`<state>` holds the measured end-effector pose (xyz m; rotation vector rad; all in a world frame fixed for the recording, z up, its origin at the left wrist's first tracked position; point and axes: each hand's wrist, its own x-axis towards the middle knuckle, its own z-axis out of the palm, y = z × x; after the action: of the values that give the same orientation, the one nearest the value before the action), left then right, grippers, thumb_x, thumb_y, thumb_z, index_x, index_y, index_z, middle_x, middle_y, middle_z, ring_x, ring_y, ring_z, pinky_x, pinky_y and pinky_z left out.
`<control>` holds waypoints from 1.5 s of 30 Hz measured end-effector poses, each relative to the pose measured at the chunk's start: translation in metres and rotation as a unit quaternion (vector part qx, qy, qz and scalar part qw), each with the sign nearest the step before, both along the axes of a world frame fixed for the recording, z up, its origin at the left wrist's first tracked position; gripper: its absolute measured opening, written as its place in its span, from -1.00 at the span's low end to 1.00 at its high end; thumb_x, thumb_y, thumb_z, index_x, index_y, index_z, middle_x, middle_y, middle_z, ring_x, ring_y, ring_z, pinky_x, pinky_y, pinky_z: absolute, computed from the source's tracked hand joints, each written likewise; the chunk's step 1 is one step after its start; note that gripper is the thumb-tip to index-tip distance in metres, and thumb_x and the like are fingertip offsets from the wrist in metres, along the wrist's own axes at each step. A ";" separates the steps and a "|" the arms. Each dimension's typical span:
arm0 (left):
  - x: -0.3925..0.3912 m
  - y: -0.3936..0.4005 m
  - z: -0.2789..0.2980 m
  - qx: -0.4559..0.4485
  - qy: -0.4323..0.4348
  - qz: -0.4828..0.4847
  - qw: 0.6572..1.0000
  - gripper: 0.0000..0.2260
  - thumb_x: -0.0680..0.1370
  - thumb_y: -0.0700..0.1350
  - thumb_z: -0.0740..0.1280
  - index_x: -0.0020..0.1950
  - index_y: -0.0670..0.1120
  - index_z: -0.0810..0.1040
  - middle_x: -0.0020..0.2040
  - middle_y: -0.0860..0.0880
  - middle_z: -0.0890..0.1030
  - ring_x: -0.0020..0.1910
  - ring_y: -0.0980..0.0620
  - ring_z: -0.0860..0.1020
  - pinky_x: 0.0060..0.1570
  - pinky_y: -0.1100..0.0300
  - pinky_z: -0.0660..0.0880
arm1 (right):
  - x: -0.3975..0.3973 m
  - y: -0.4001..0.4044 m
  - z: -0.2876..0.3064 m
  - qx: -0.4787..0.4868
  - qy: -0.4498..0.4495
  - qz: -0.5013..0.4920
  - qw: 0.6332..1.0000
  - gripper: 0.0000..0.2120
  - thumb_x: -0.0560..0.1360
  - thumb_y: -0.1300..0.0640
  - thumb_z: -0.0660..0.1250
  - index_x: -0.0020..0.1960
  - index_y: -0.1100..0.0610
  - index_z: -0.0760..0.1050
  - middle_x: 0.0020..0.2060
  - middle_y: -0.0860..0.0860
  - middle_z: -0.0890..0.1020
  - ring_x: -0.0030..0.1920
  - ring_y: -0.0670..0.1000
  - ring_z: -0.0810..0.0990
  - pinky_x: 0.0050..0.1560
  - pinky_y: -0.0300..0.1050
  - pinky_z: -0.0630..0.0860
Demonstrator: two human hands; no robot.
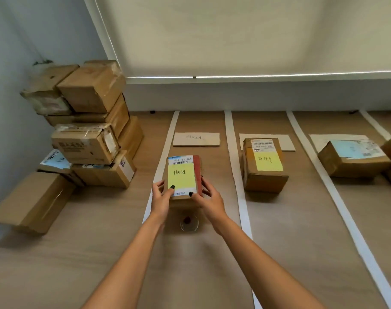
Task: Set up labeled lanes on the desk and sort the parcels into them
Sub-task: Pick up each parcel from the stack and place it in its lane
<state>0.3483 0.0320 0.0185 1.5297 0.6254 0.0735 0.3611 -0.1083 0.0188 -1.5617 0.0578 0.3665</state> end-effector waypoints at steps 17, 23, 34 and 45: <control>0.145 0.048 -0.051 0.032 -0.036 0.023 0.999 -0.62 0.64 -0.15 0.12 0.46 -0.05 0.27 0.26 -0.03 0.49 0.20 0.04 0.47 0.16 0.18 0.43 | 0.125 0.063 -0.063 -0.037 -0.052 -0.035 0.997 -0.39 0.52 0.29 0.27 0.49 -0.01 0.17 0.38 0.00 0.40 0.36 0.00 0.38 0.34 -0.02 0.40; 0.126 0.044 -0.021 0.053 -0.042 0.041 0.997 -0.53 0.59 -0.20 0.22 0.49 -0.07 0.23 0.45 -0.07 0.33 0.40 -0.01 0.33 0.35 0.16 0.30 | 0.105 0.049 -0.028 -0.051 -0.043 -0.046 0.997 -0.33 0.49 0.27 0.34 0.50 0.04 0.13 0.41 0.04 0.35 0.38 0.01 0.35 0.34 -0.06 0.39; 0.005 0.000 0.082 0.063 -0.061 -0.003 0.996 -0.46 0.52 -0.28 0.31 0.47 -0.07 0.25 0.42 -0.08 0.37 0.36 -0.03 0.37 0.19 0.21 0.34 | 0.009 0.013 0.100 -0.063 -0.073 -0.005 0.995 -0.28 0.46 0.37 0.35 0.50 0.06 0.13 0.34 0.12 0.41 0.20 -0.02 0.45 0.09 -0.19 0.45; -0.118 -0.037 0.152 0.048 -0.115 -0.084 0.989 -0.37 0.49 -0.34 0.33 0.50 -0.05 0.19 0.44 -0.11 0.34 0.38 -0.09 0.36 0.13 0.19 0.38 | -0.109 -0.030 0.159 -0.141 -0.144 -0.012 0.979 -0.15 0.33 0.25 0.51 0.49 0.01 0.16 0.35 0.13 0.40 0.33 0.07 0.40 0.31 0.05 0.42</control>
<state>0.2307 -0.0052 0.1708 1.6324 0.3125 0.1518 0.2516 -0.1381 0.1781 -1.8792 -0.0999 0.1114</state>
